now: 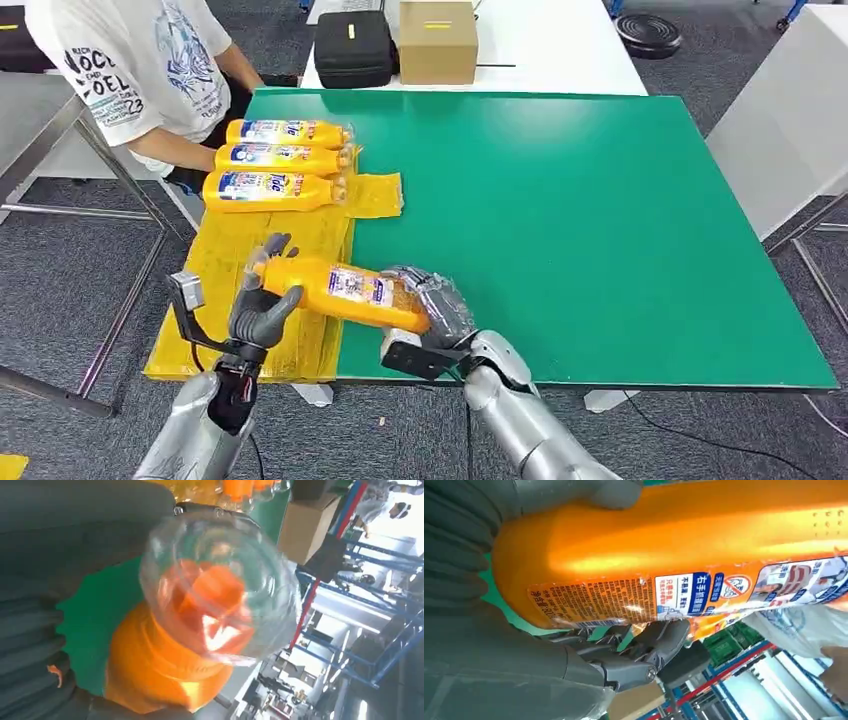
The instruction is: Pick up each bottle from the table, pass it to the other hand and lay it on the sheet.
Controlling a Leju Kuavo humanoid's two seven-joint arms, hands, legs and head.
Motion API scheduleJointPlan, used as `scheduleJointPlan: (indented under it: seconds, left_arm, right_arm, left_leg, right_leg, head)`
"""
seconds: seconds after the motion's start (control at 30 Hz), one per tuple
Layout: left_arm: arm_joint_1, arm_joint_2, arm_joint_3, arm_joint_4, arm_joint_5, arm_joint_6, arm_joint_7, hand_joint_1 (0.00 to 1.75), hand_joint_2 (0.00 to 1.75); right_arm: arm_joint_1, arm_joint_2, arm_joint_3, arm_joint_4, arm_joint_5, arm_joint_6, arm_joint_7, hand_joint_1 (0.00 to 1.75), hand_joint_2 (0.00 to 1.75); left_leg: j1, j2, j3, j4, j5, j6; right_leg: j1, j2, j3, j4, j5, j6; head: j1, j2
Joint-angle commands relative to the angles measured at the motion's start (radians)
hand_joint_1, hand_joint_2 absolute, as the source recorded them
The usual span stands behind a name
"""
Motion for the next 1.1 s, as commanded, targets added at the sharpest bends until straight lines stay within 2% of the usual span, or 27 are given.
scheduleJointPlan:
  seconds: [0.03, 0.4, 0.8, 0.83, 0.87, 0.9, 1.1]
  left_arm:
    - [-0.034, -0.004, -0.015, -0.005, 0.042, -0.003, 0.008, 0.00, 1.75]
    - [-0.038, -0.014, -0.011, -0.004, 0.055, 0.013, 0.010, 0.00, 1.75]
    - [-0.026, 0.000, -0.012, -0.003, 0.054, 0.021, 0.008, 0.00, 1.75]
    - [-0.026, 0.000, -0.012, -0.005, 0.053, 0.022, 0.006, 0.05, 1.75]
    - [-0.024, 0.000, -0.012, -0.010, 0.052, 0.024, 0.005, 1.47, 1.75]
    - [-0.022, 0.003, -0.016, -0.015, 0.045, 0.024, 0.002, 1.73, 1.75]
    - [-0.011, 0.006, -0.026, -0.027, 0.029, 0.025, -0.004, 1.75, 1.75]
  right_arm:
    - [-0.045, 0.030, 0.085, 0.106, 0.041, 0.011, -0.002, 1.75, 1.75]
    - [-0.035, 0.048, 0.114, 0.123, 0.052, 0.035, -0.009, 1.75, 1.75]
    - [-0.029, 0.022, 0.137, 0.138, 0.088, 0.054, 0.025, 1.75, 1.75]
    - [-0.029, 0.023, 0.137, 0.141, 0.090, 0.052, 0.027, 1.75, 1.75]
    - [-0.029, 0.024, 0.137, 0.141, 0.090, 0.050, 0.028, 1.75, 1.75]
    - [-0.028, 0.025, 0.136, 0.140, 0.089, 0.049, 0.028, 1.75, 1.75]
    - [-0.028, 0.024, 0.132, 0.134, 0.086, 0.048, 0.027, 1.75, 1.75]
  left_leg:
    - [0.002, 0.000, 0.004, 0.001, -0.003, -0.002]
    - [0.002, 0.000, 0.005, 0.001, -0.003, -0.002]
    - [0.002, -0.001, 0.004, 0.000, -0.002, -0.002]
    - [0.002, -0.001, 0.005, 0.000, -0.003, -0.002]
    - [0.001, -0.001, 0.004, 0.000, -0.002, -0.002]
    - [0.003, -0.001, 0.006, 0.001, -0.003, -0.002]
    - [0.001, 0.000, 0.002, 0.000, -0.001, -0.001]
  right_leg:
    - [0.002, 0.000, 0.005, 0.000, -0.002, -0.002]
    - [0.002, -0.001, 0.006, 0.000, -0.003, -0.002]
    - [0.002, -0.002, 0.005, -0.001, -0.002, -0.002]
    - [0.002, -0.002, 0.006, -0.001, -0.003, -0.002]
    - [0.001, -0.001, 0.004, -0.001, -0.002, -0.002]
    - [0.003, -0.002, 0.007, 0.000, -0.003, -0.002]
    - [0.001, -0.001, 0.002, -0.001, -0.001, -0.001]
  head:
    - [0.000, 0.000]
    - [0.000, 0.000]
    - [0.000, 0.000]
    - [0.000, 0.000]
    - [0.000, 0.000]
    - [0.000, 0.000]
    - [0.000, 0.000]
